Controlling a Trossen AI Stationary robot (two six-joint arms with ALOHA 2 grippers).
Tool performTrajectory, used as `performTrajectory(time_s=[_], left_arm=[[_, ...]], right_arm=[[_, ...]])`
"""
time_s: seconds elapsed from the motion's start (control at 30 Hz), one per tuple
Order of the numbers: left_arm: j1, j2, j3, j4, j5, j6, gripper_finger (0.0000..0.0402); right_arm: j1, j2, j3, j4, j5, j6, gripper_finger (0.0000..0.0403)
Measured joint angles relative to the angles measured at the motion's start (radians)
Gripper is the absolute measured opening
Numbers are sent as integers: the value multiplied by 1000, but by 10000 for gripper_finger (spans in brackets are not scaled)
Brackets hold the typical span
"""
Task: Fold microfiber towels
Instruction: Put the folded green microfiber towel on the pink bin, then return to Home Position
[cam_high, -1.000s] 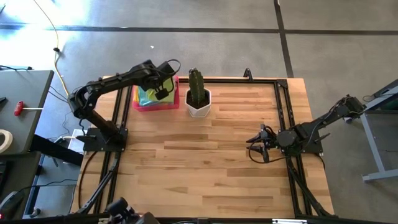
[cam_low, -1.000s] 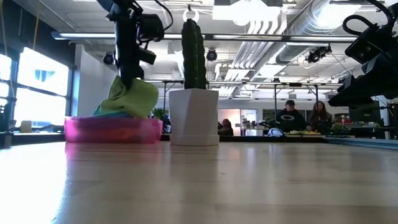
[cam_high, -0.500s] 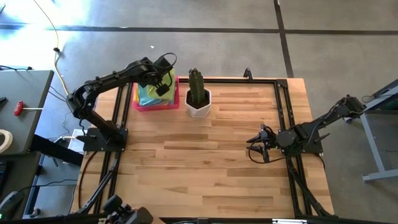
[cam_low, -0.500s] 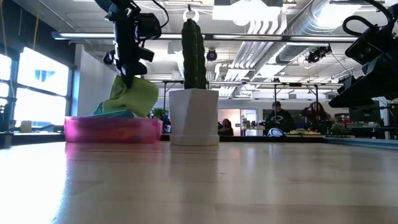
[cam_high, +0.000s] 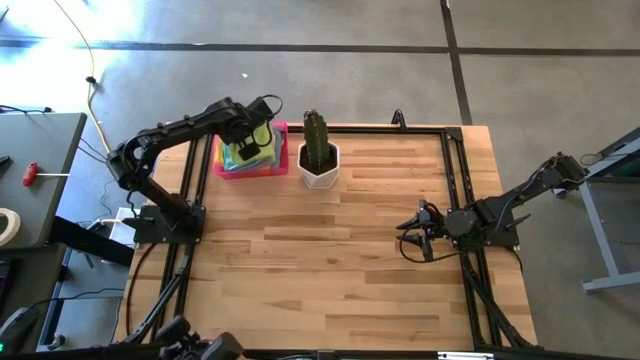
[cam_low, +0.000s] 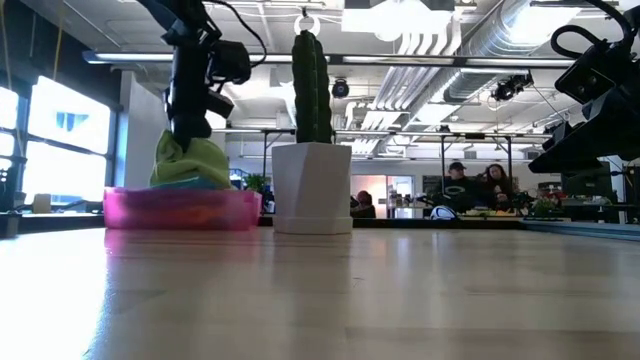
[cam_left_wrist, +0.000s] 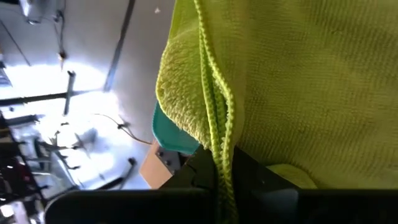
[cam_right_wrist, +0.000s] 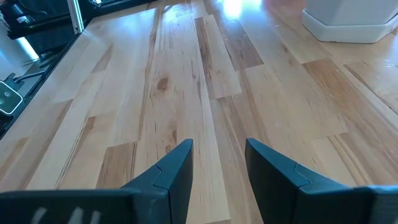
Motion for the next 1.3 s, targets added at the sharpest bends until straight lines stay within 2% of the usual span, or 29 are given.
performTrajectory(time_s=[0.17, 0.27, 0.43, 0.6, 0.7, 0.8, 0.87, 0.93, 1.03, 1.13, 1.3], left_arm=[[4, 9, -13, 26, -27, 61, 6], [4, 21, -13, 18, -17, 65, 21], [-5, 26, -13, 19, -53, 57, 82], [-24, 18, -13, 20, -226, 57, 150], [-43, 15, -13, 20, -301, 58, 174], [-54, 15, -13, 12, -297, 57, 185], [-70, 15, -13, 0, -265, 21, 187], [-89, 8, -13, -10, -190, -58, 188], [-117, -33, -13, -25, 10, -188, 188], [-154, -94, -14, -43, 197, -213, 188], [-260, -239, -14, -48, 235, -221, 188]], right_arm=[[0, 0, 0, 0, 0, 0, 138], [0, 0, 0, 0, 0, 0, 138], [0, 0, 0, 0, 0, 0, 138], [0, 0, 0, 0, 0, 0, 138], [0, 0, 0, 0, 0, 0, 138], [0, 0, 0, 0, 0, 0, 138], [0, 0, 0, 0, 0, 0, 138], [0, 0, 0, 0, 0, 0, 138], [0, 0, 0, 0, 0, 0, 138], [0, 0, 0, 0, 0, 0, 138], [0, 0, 0, 0, 0, 0, 138]])
